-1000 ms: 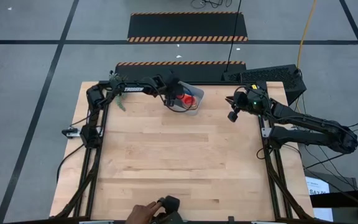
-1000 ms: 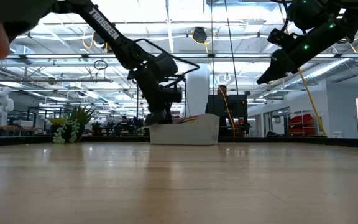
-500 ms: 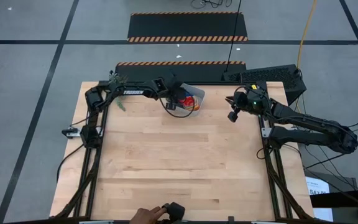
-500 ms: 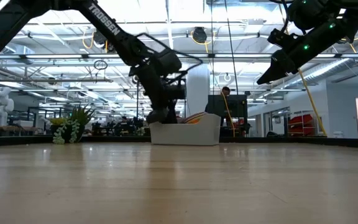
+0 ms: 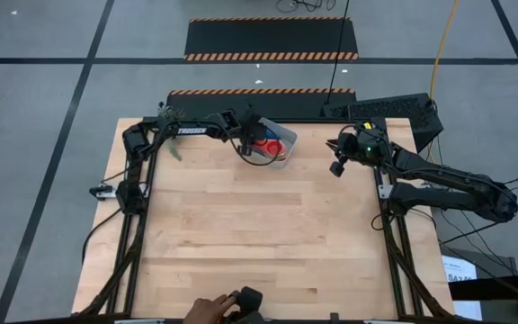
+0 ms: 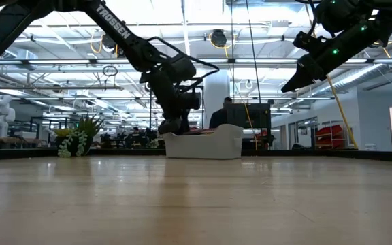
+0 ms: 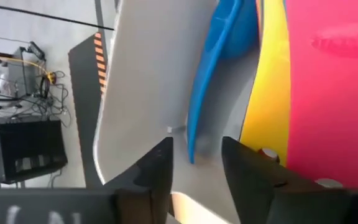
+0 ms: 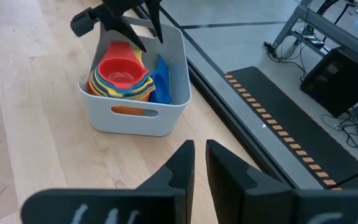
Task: Nest measuring cups in basket
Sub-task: Stack the blue measuring cup into the red measuring cup in the gray bin
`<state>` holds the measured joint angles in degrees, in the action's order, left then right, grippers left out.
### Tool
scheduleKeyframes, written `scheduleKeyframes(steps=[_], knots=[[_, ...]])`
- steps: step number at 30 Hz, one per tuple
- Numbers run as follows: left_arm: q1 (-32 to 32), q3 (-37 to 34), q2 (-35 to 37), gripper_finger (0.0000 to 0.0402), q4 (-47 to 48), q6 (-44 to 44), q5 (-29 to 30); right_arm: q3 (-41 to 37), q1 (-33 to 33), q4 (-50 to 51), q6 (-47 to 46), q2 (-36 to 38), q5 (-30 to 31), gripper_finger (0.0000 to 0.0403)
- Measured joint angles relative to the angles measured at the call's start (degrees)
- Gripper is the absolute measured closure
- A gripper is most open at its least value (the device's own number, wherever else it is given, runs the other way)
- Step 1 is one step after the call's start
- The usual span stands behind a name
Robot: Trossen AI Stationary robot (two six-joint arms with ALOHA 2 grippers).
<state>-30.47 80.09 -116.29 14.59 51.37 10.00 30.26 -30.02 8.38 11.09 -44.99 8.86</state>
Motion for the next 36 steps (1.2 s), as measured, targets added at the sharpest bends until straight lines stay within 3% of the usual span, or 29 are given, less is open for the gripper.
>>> scheduleKeyframes(steps=[7, 19, 36], knots=[[-0.14, 0.00, -0.07, 0.0308, 0.08, -1.11, -0.35, 0.00, 0.00, -0.26, -0.07, -0.01, 0.00, 0.0369], [-0.49, 0.00, -0.09, 0.0209, -0.76, -4.11, 0.35, 0.00, 0.00, -0.39, -0.09, 0.00, -0.11, 0.0369], [0.71, 0.02, -2.93, 0.0249, 0.50, -2.77, 2.32, 0.00, 0.13, -1.51, -0.79, -0.01, -0.17, 0.0369]])
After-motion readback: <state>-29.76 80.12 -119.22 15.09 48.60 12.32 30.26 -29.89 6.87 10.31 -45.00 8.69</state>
